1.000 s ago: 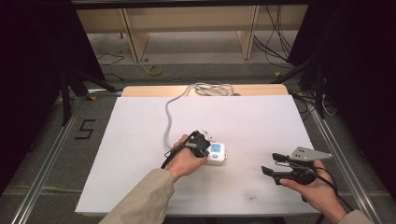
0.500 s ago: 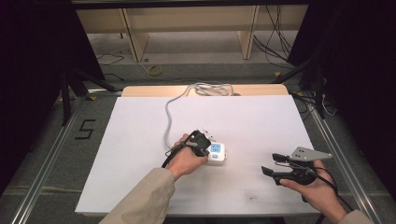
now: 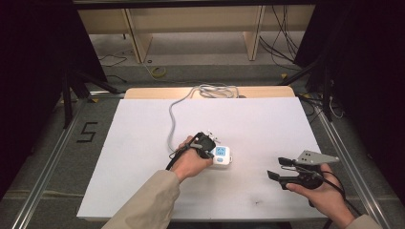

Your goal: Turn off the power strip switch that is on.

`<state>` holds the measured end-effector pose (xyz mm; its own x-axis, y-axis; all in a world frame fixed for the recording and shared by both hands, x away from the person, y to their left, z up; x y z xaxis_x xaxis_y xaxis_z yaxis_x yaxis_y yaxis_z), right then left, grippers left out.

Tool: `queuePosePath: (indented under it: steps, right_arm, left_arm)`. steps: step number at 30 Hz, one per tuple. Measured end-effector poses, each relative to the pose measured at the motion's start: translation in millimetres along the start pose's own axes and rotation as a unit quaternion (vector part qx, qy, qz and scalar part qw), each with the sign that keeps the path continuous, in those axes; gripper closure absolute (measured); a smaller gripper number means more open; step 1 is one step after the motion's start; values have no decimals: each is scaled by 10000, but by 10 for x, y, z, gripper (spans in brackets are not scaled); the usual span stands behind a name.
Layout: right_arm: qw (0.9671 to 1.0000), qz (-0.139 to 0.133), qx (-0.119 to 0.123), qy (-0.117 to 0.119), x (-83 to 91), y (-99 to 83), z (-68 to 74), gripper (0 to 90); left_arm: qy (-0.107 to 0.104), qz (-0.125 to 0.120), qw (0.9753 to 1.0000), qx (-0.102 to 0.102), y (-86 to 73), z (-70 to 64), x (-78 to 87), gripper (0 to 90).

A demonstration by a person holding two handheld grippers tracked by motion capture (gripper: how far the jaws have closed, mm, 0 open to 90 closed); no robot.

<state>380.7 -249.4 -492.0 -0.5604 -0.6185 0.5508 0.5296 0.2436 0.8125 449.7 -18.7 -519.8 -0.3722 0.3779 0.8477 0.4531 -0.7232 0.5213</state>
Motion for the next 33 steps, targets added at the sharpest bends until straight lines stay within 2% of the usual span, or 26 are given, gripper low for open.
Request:
queuePosePath:
  steps: [8, 26, 33]
  right_arm:
    - [10000, 2, -7, -9, -1, 1, 2, 306]
    - [10000, 1, 2, 5, 1, 0, 1, 306]
    - [10000, 5, 3, 9, 0, -1, 1, 306]
  left_arm:
    - [79, 108, 9998, -114, 14, -4, -8, 900]
    - [-95, 74, 9998, 125, 15, 15, -7, 900]
    - [-52, 76, 9999, 140, 2, 53, 6, 900]
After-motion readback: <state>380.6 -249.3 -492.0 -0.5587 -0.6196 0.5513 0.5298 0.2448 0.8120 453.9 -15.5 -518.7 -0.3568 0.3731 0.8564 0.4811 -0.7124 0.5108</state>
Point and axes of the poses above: each handheld gripper's, and its own axes: x roughly backward along the jaws, y roughly out of its top, z roughly to its left, the point moved 9 cm from there along -x, roughly forward along the jaws, and after that the axes turned 7 degrees about -x, right-handed, at the moved point
